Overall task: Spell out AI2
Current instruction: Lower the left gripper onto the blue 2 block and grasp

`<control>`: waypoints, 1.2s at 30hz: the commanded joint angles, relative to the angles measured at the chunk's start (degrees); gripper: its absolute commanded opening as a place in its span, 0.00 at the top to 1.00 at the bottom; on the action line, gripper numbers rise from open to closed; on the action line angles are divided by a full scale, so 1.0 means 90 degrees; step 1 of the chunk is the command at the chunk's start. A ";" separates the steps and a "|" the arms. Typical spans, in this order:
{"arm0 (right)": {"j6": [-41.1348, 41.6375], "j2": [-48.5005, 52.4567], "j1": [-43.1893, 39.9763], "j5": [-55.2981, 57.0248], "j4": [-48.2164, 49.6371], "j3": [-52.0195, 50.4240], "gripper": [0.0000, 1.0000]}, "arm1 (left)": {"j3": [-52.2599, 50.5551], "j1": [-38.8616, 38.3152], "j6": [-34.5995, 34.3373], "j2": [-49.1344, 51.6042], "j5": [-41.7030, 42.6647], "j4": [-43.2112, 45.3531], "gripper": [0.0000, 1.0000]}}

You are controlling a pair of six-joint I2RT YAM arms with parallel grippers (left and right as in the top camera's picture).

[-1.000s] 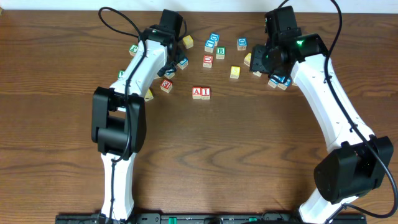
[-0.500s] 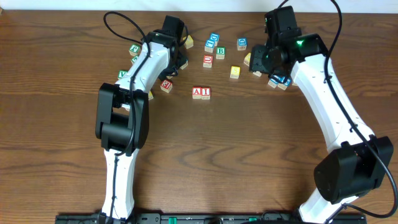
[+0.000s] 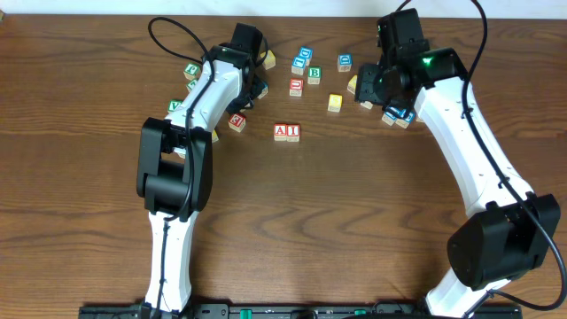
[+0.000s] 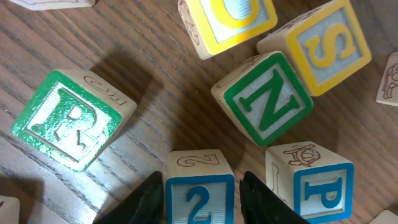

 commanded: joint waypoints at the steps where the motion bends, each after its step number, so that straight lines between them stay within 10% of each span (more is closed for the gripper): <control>1: -0.0044 0.0019 0.0024 0.0085 -0.0005 -0.0017 0.42 | -0.0024 0.0002 -0.0051 0.0119 -0.0061 -0.0046 0.61; 36: -0.0044 0.0019 0.0017 0.0253 0.0075 -0.0017 0.36 | 0.0032 -0.0121 0.2013 -0.0920 -0.0010 -0.0386 0.71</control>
